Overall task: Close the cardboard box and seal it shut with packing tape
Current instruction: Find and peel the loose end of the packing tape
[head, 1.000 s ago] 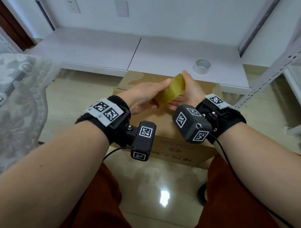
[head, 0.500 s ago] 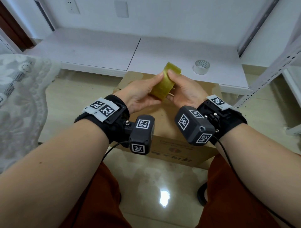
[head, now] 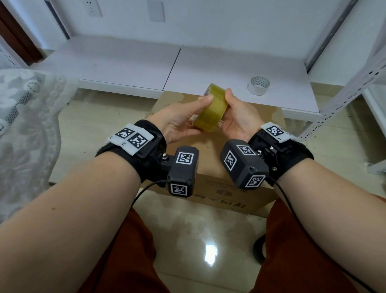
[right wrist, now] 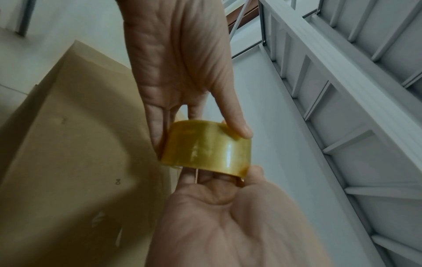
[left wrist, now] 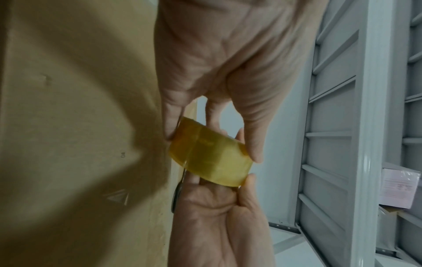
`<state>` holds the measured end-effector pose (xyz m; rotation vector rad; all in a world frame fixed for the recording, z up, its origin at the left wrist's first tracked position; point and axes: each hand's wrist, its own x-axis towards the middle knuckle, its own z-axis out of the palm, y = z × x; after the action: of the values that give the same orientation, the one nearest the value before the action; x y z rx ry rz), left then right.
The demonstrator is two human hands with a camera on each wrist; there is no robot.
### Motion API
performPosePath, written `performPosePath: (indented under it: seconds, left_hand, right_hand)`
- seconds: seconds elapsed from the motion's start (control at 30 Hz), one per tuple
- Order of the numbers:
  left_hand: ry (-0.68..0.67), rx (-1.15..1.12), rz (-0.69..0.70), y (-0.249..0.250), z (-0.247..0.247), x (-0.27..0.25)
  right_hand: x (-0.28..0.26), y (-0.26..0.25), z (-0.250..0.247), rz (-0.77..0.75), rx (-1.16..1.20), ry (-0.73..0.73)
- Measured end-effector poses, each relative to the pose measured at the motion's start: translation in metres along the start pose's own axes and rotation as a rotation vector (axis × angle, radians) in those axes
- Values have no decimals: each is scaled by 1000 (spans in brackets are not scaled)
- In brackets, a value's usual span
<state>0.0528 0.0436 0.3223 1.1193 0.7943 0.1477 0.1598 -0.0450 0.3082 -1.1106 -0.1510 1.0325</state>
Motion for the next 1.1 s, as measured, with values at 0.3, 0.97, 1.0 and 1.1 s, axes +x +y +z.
performPosePath:
  seconds: [0.3,0.97,1.0,1.1]
  left_hand:
    - [-76,143,-11,-1,-1,-4]
    - [-182,20,-77,5,-5,-7]
    - [-179,4,-82,5,-4,-7]
    - [-165,-44,-99,5,-4,-8]
  right_hand:
    - [-5,-5,1,84,-58,-65]
    - [-15,-23,-7,20,-327,-396]
    - [-15,-23,-7,17,-328,-396]
    - [-15,-22,-6,24,-288,-371]
